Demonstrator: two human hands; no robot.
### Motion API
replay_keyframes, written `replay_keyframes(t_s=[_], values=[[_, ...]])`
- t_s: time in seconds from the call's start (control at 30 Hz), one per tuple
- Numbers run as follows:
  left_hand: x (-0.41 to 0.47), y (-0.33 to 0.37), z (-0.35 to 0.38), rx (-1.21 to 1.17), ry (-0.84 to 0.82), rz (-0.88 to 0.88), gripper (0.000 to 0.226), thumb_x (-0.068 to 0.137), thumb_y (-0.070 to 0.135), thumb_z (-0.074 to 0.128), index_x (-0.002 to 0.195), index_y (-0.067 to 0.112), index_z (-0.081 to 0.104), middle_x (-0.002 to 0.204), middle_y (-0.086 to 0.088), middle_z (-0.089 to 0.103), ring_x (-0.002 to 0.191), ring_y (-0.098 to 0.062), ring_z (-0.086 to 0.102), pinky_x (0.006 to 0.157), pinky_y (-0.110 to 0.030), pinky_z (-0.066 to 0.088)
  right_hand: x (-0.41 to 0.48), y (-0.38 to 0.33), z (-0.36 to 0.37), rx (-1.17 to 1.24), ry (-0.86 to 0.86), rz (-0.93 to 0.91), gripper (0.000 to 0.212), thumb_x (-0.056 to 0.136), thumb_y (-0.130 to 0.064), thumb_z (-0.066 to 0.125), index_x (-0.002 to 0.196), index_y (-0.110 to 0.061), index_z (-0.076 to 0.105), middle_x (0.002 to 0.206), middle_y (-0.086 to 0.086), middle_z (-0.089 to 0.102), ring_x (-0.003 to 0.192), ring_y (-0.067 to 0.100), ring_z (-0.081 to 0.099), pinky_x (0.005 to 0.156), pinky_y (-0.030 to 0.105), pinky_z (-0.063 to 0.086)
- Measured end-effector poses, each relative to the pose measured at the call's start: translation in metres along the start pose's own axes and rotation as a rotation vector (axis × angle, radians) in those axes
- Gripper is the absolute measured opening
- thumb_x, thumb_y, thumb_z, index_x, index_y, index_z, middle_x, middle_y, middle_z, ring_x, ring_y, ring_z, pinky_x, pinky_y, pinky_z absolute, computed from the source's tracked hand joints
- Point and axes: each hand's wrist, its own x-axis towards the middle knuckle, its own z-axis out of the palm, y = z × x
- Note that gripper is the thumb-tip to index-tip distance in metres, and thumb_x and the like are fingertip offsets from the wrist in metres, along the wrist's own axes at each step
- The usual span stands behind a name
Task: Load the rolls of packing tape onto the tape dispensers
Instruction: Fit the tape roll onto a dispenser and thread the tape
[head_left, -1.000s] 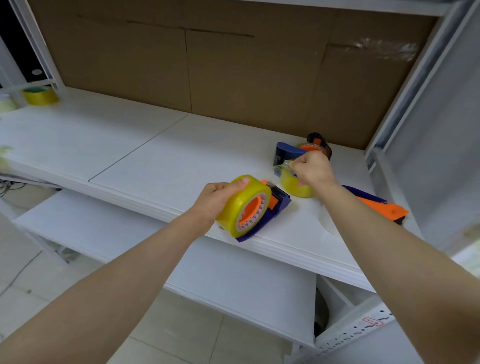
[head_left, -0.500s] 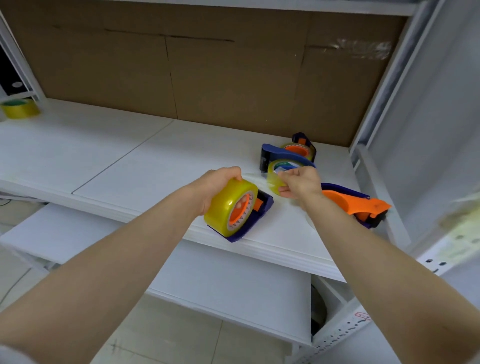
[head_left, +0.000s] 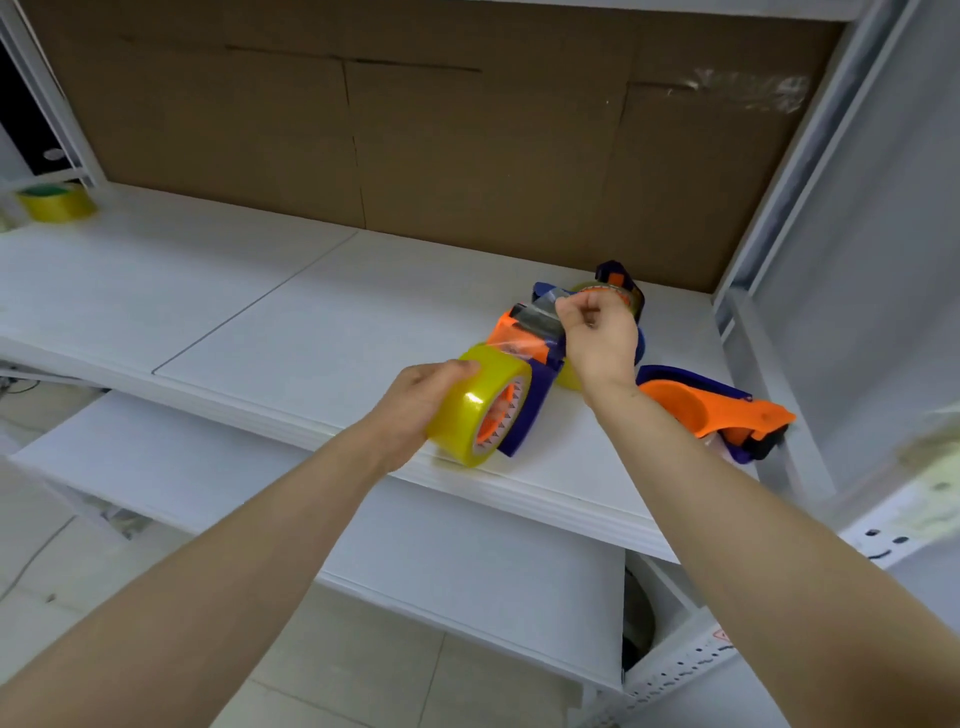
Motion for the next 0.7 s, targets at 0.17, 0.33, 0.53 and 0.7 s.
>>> replay_keyframes(t_s=[0.17,0.33,0.53,0.7], values=[[-0.005,0.024,-0.003,0.051,-0.11,-0.108,0.039,0.09,0.052,0.037,0.096,0.023,0.062,0.099,-0.01,0.068,0.088,-0.024,0.064,0.085,-0.036,0.051,-0.012,-0.019,0.006,-0.036,-0.052,-0.167,0.012,0.092,-0.021,0.056,0.096,-0.009,0.056,0.08,-0.008,0.055,0.078,0.01,0.054,0.068,0.02,0.043],[-0.005,0.021,0.012,0.108,0.097,-0.08,0.051,0.083,0.069,0.043,0.096,0.023,0.06,0.089,-0.004,0.067,0.082,-0.019,0.064,0.073,-0.03,0.052,-0.014,-0.027,0.004,-0.052,-0.083,-0.175,0.009,0.091,-0.022,0.058,0.092,-0.013,0.055,0.076,-0.01,0.055,0.079,0.011,0.055,0.073,0.028,0.047],[-0.005,0.018,0.015,0.09,0.179,-0.002,0.045,0.082,0.066,0.047,0.081,0.022,0.054,0.077,0.0,0.064,0.072,-0.014,0.061,0.06,-0.025,0.048,-0.01,-0.041,-0.007,-0.098,-0.105,-0.259,0.007,0.09,-0.021,0.057,0.09,-0.015,0.057,0.07,-0.015,0.054,0.067,0.004,0.053,0.064,0.022,0.046],[-0.006,0.016,0.015,0.094,0.185,-0.001,0.031,0.09,0.052,0.046,0.076,0.024,0.05,0.075,0.001,0.06,0.07,-0.013,0.058,0.06,-0.024,0.047,-0.002,-0.053,-0.013,-0.15,-0.22,-0.109,0.015,0.078,-0.025,0.067,0.076,-0.018,0.054,0.068,-0.007,0.056,0.069,0.013,0.055,0.063,0.028,0.046]])
